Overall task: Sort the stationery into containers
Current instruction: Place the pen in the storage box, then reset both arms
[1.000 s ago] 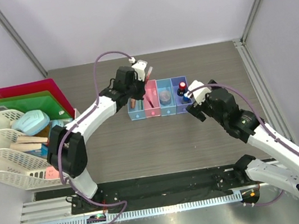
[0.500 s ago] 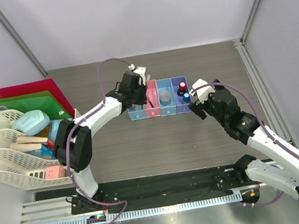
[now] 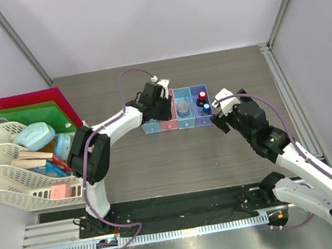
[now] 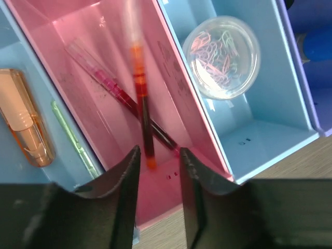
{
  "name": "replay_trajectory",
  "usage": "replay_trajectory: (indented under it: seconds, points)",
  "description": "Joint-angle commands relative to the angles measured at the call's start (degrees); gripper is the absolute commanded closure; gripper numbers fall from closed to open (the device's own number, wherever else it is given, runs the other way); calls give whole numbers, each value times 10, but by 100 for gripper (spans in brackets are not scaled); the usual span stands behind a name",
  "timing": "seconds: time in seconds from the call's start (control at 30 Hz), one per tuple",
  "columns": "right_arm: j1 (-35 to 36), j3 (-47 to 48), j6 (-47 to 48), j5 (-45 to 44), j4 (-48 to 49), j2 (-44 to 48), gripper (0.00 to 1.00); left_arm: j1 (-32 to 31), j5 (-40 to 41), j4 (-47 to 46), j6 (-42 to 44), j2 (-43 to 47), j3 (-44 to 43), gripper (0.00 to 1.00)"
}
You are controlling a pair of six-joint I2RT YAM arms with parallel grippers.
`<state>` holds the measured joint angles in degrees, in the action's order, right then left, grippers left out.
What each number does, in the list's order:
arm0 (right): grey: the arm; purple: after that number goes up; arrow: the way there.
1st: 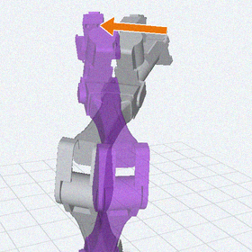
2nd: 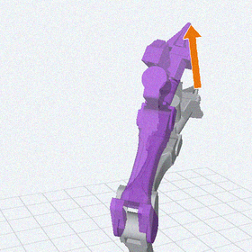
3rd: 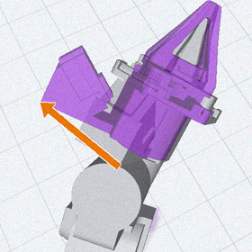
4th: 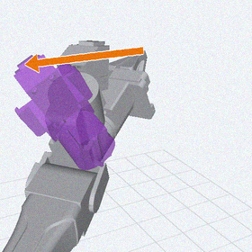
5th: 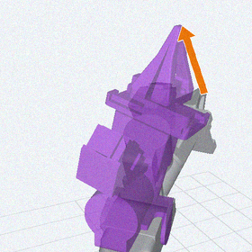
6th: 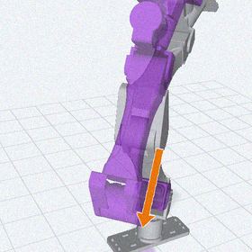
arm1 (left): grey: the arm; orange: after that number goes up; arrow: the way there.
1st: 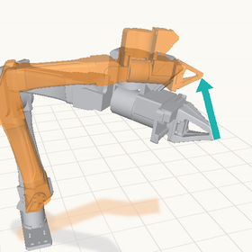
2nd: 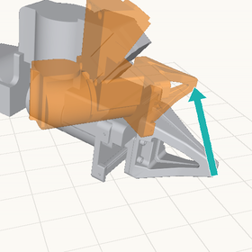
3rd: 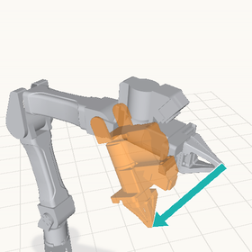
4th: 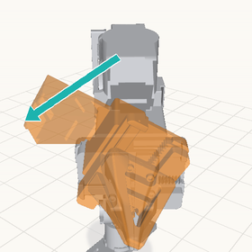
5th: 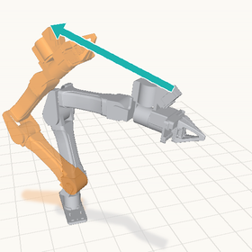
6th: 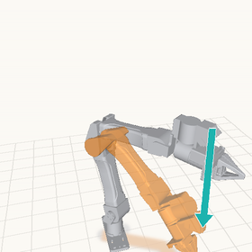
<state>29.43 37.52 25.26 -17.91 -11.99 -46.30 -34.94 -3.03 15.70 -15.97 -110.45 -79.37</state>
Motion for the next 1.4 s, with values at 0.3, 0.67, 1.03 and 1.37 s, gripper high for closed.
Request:
replay_trajectory:
  seconds: [0.3, 0.67, 1.03, 1.37]
  points:
    - [-3, -5, -6, -6, 29, 14, 0, 0, 43, -10, 16, 30, -41, 54]
    - [-22, 41, -53, -2, 7, -49, 0, 7, 89, -59, 135, 260, 39, 13]
    - [-192, 181, -148, 312, -134, -129, 0, 147, -18, -81, 200, 474, 239, 0]
    - [-233, 168, -151, 341, -164, -90, 0, 216, -140, -38, 190, 594, 348, 0]
